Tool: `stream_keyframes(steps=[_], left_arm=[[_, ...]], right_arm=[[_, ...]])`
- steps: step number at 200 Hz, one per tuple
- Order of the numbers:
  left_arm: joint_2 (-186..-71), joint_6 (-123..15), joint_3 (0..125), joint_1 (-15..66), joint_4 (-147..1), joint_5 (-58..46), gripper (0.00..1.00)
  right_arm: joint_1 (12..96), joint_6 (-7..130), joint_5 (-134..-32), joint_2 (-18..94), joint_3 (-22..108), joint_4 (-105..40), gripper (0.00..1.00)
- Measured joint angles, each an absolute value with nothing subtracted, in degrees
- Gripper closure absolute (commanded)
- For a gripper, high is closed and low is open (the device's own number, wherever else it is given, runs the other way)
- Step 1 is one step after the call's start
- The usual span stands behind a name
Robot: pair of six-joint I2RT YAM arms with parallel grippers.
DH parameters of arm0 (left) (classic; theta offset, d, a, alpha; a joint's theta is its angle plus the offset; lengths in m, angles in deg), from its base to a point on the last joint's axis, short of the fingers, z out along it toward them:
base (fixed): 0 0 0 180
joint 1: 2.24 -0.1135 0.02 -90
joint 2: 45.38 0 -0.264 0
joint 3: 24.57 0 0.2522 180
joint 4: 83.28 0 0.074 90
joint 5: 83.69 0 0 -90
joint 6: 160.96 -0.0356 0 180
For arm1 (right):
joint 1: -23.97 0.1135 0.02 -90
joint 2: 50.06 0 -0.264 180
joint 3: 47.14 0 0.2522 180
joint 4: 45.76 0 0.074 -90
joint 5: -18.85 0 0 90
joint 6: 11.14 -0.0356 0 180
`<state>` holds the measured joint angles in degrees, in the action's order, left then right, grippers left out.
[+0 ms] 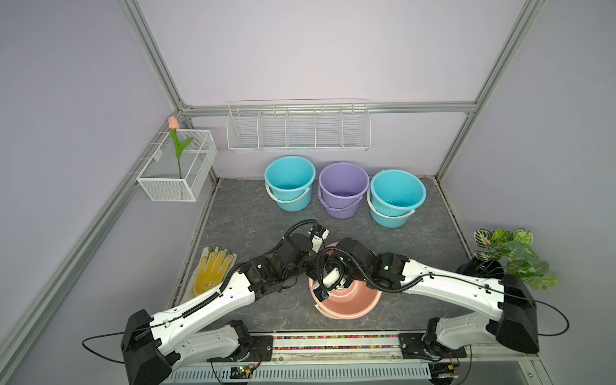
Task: Wipe the inside of the bucket with a cloth
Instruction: Wipe the dirt from the inside of the bucket.
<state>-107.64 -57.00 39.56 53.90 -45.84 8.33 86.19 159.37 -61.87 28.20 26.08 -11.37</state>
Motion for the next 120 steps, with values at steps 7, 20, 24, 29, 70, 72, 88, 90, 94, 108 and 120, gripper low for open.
stream_keyframes(steps=[7,20,24,29,70,72,88,90,94,108,120], left_arm=[[-107.66,-57.0,39.56,53.9,-45.93,8.31,1.0],[-107.69,-57.0,39.56,53.9,-46.03,8.22,1.0],[-107.71,-57.0,39.56,53.9,-46.1,8.22,1.0],[-107.73,-56.98,39.56,53.9,-46.19,8.22,1.0],[-108.04,-56.61,39.56,53.9,-46.52,8.16,1.0],[-108.04,-56.61,39.56,53.9,-46.54,8.16,1.0],[-108.17,-56.61,39.56,53.92,-46.54,8.07,1.0],[-108.19,-56.61,39.56,53.92,-46.54,8.05,1.0],[-108.21,-56.61,39.56,53.92,-46.56,7.98,1.0],[-108.41,-56.54,39.56,53.92,-46.71,7.92,1.0],[-108.54,-56.41,39.56,53.95,-46.93,7.92,1.0]], right_arm=[[85.6,160.46,-61.55,27.85,26.54,-10.65,0.93],[84.59,162.34,-60.87,27.19,27.13,-9.63,0.93],[84.37,162.84,-60.69,27.04,27.29,-9.28,0.93],[84.07,163.5,-60.39,26.82,27.46,-8.77,0.93],[82.52,167.08,-56.96,24.48,27.81,-4.1,0.93],[82.5,167.15,-56.8,24.37,27.81,-3.77,0.93],[82.45,167.61,-55.21,23.15,27.81,-1.25,0.93],[82.45,167.63,-55.05,22.99,27.81,-0.88,0.93],[82.45,167.65,-54.68,22.69,27.81,-0.2,0.93],[82.45,167.61,-53.61,21.62,27.81,2.51,0.93],[82.45,167.48,-52.96,20.63,27.81,4.58,0.93]])
